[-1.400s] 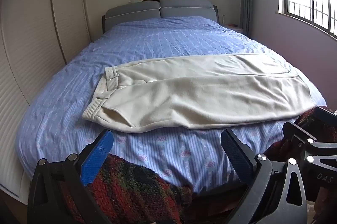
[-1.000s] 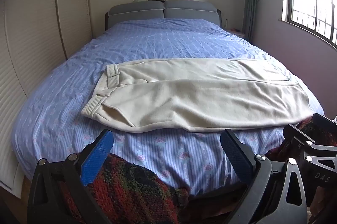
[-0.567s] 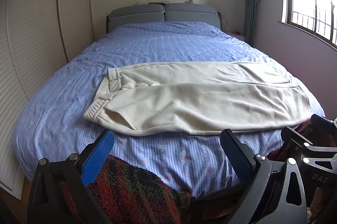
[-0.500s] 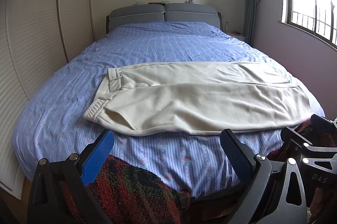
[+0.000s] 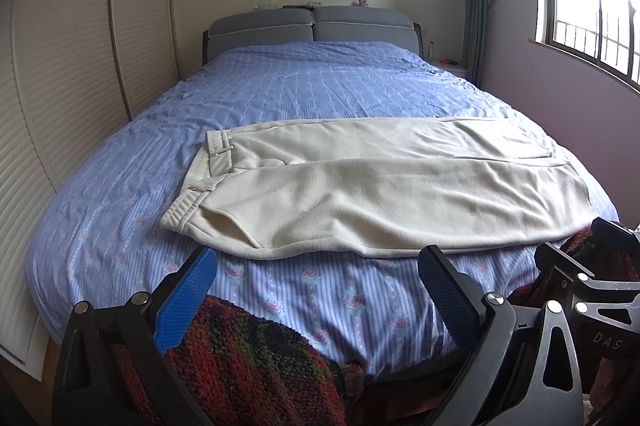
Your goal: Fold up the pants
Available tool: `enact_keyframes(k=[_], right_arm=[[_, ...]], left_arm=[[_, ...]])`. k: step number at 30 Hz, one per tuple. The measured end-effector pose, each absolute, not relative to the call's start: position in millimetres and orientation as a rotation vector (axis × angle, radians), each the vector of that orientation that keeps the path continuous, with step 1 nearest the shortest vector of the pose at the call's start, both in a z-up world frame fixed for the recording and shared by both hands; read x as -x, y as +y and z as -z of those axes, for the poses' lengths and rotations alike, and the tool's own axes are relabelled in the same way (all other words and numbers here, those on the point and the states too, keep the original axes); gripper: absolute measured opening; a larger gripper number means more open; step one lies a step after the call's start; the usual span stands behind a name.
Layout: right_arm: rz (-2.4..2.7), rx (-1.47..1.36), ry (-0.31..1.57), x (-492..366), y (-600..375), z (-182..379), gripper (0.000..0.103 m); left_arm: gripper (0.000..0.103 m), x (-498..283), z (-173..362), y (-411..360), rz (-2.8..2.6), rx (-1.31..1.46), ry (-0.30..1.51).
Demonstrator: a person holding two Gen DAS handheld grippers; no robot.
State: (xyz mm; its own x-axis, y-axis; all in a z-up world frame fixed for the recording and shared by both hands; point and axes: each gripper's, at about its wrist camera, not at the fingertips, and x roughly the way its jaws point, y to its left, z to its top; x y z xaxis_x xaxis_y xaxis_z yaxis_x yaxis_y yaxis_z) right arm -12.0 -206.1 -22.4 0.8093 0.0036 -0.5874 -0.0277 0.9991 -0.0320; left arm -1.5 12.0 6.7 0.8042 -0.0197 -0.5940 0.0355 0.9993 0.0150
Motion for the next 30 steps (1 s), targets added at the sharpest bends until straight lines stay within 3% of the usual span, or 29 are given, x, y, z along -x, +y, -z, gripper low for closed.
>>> enact_keyframes(k=[30], right_arm=[[-0.024,0.048,0.622,11.0,-204.8,21.2,0.101]], left_arm=[[0.102,0.3,-7.1,13.2,0.034,-0.03,0.642]])
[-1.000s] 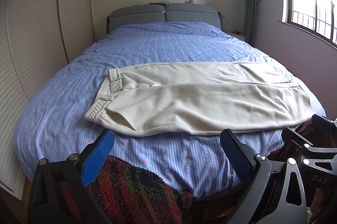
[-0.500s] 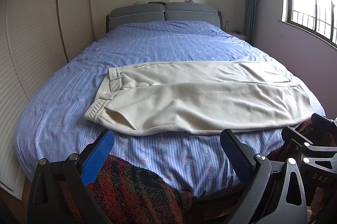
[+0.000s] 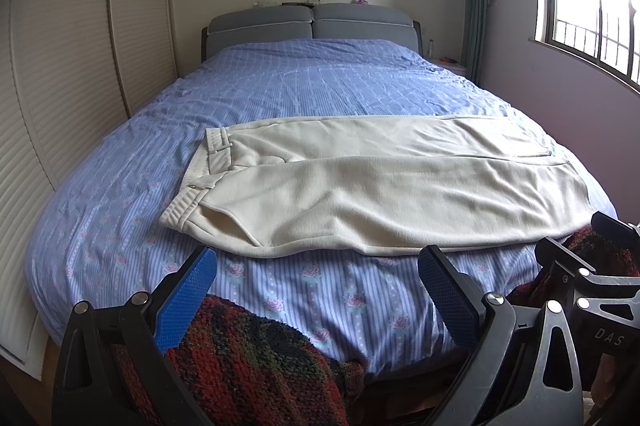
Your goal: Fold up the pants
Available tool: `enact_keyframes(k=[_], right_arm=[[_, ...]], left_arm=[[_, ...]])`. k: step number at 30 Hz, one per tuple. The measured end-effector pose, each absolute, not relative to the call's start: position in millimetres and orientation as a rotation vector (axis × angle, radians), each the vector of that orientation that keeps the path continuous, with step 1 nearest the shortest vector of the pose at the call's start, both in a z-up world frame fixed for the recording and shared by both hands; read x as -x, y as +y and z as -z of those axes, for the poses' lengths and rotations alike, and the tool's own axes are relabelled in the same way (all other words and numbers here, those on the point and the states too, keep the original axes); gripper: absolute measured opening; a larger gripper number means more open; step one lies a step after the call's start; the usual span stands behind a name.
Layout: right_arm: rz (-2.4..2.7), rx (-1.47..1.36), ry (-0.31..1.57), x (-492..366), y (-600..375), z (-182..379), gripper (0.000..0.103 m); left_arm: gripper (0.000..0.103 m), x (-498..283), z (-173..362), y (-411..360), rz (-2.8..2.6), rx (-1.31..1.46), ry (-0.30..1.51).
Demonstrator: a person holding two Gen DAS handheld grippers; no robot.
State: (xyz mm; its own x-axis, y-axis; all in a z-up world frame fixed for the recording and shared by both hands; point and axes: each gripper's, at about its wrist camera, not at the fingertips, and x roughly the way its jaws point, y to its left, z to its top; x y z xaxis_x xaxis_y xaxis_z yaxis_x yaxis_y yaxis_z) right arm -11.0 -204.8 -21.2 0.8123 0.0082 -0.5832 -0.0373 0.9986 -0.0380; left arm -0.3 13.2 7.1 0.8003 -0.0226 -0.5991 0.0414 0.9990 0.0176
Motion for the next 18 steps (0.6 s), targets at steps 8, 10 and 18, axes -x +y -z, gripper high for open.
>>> enact_keyframes(k=[8,10,18], right_arm=[[-0.024,0.048,0.622,11.3,-204.8,20.4,0.101],[-0.025,0.046,0.622,11.0,-205.1,20.3,0.101],[-0.024,0.047,0.624,11.4,-204.8,21.1,0.101]], left_arm=[[0.102,0.1,-7.4,13.0,0.033,-0.028,0.643],[0.102,-0.1,-7.5,12.7,0.034,-0.028,0.643],[0.102,-0.1,-7.1,12.4,0.033,-0.031,0.643]])
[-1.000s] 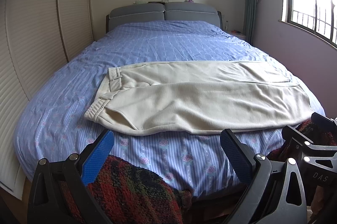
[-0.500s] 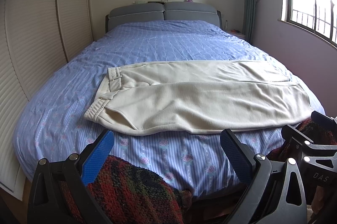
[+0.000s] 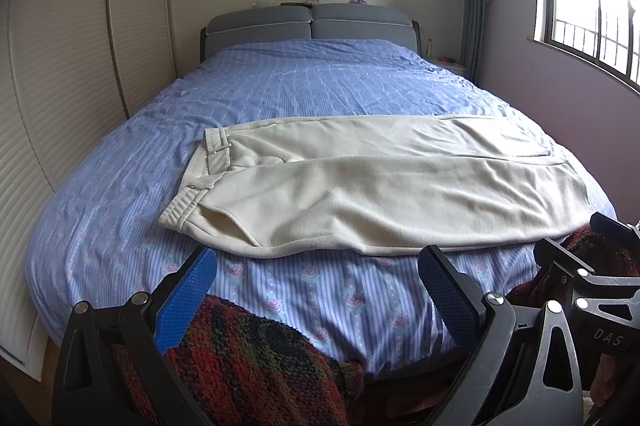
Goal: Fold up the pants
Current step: 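Lower both tools to the elastic waistband and close both grippers on it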
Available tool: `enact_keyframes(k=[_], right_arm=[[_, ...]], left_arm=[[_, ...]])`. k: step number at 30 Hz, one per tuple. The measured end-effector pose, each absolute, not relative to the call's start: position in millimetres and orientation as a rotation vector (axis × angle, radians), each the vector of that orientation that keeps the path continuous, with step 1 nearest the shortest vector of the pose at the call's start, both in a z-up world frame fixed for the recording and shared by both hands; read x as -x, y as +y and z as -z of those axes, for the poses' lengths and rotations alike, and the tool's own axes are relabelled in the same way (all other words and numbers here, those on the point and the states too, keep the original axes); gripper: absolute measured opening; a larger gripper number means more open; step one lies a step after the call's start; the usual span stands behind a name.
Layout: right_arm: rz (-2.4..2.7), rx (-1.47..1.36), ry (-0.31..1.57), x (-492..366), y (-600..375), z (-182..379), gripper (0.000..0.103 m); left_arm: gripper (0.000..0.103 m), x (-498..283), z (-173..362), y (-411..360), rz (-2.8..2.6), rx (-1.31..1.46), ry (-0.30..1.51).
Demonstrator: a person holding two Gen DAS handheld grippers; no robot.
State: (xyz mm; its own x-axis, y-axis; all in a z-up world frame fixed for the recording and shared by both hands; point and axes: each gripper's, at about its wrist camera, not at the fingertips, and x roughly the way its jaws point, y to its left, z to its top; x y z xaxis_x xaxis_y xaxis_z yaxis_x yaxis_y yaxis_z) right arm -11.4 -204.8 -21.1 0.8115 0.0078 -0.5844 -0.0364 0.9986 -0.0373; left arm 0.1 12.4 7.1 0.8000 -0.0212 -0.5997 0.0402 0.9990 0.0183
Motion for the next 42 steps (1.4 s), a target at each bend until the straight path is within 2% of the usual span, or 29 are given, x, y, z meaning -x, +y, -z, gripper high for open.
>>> enact_keyframes(k=[13,26,33,42], right_arm=[[-0.05,0.039,0.66,-4.1,-193.8,28.1,0.101],[-0.167,0.1,0.734,-88.4,-103.3,36.5,0.101],[-0.232,0.164,0.861,-126.7,-56.5,73.4,0.101],[-0.26,0.205,0.994,-157.2,-38.0,117.8,0.1]], left_arm=[[0.102,-11.7,-8.1,30.0,0.02,-0.021,0.651],[0.102,-88.3,-18.8,128.1,-0.043,-0.026,0.78],[0.102,-131.6,16.6,168.4,-0.048,-0.031,0.935],[0.099,-173.2,80.6,175.7,0.06,-0.002,1.145]])
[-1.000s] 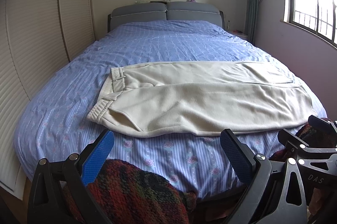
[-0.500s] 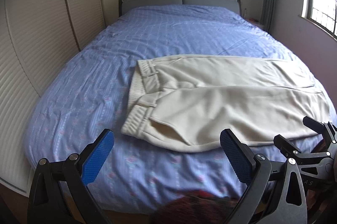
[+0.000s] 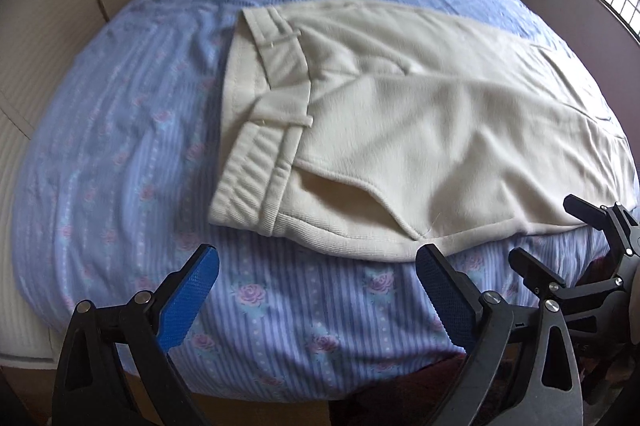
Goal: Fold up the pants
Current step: 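Lower both tools to the elastic waistband and close both grippers on it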
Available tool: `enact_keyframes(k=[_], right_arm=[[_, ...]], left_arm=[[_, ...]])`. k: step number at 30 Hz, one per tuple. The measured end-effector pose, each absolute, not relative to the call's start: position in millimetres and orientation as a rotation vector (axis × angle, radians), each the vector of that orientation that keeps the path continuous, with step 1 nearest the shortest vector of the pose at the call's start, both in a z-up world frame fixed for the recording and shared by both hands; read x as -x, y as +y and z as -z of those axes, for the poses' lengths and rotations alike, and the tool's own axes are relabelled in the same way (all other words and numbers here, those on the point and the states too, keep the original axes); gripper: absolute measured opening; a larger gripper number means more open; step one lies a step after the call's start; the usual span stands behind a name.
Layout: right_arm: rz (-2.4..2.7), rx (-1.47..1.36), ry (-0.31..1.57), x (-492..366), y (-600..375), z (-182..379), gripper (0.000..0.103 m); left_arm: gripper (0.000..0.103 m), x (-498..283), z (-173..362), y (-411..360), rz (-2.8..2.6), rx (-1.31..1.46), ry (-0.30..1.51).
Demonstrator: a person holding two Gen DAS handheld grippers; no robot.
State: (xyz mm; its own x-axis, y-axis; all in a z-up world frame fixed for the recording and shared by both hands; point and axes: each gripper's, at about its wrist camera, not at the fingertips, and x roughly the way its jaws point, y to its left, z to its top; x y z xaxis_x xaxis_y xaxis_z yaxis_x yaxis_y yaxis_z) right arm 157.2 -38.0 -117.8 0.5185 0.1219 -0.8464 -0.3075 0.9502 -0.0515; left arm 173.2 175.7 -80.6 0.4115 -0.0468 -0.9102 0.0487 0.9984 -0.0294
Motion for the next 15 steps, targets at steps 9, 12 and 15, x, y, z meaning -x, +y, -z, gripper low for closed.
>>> enact_keyframes(k=[9,12,15], right_arm=[[-0.256,0.232,1.06,-171.2,-33.9,143.7,0.1],[-0.251,0.246,1.076,-174.6,-31.4,151.4,0.098],[-0.245,0.262,1.095,-179.3,-28.0,159.7,0.086]], left_arm=[[0.094,-196.8,117.3,185.7,0.062,0.103,1.215],[0.093,-202.6,121.4,183.5,0.065,0.113,1.213],[0.087,-208.6,129.9,183.0,0.059,0.133,1.22]])
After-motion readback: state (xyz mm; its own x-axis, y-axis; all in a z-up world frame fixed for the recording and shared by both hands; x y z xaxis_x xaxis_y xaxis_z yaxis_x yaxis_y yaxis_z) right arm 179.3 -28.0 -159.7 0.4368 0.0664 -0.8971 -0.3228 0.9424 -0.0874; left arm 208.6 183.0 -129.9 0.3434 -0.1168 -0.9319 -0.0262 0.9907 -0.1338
